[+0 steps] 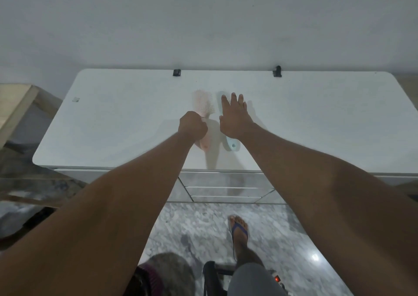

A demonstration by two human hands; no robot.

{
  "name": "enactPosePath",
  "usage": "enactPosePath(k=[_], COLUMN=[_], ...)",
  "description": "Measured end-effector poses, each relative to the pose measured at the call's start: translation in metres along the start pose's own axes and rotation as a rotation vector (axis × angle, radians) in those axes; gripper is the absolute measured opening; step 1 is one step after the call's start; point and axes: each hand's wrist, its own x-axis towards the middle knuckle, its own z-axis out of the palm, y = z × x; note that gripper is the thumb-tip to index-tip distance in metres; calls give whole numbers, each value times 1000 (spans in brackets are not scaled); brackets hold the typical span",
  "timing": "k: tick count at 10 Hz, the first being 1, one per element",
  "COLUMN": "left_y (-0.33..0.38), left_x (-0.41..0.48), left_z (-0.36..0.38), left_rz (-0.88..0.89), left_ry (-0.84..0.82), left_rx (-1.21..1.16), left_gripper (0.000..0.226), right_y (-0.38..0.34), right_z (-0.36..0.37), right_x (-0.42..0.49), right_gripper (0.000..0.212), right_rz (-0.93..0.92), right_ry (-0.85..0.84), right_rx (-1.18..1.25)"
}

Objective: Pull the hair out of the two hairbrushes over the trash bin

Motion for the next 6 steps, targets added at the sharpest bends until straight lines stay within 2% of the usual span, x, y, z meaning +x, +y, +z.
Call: enactPosePath(k=[2,4,5,6], left_y=[-1,-5,5,6], left_x=[-4,-3,-1,-5], left_z=[-2,-3,-14,-22], left_rz=[25,-9,-61,-69], left_ry=[33,10,44,130], left_rx=[10,-90,-103,-167], left_gripper=[29,28,31,31], right_y=[-3,-4,-10,-15], right_z=[0,1,-7,-29], right_x=[-1,-2,-5,-8], right_gripper=[67,67,68,68], right_rz=[-2,-5,31,49], right_ry=[-3,-13,-22,54], right_rx=[22,38,82,207])
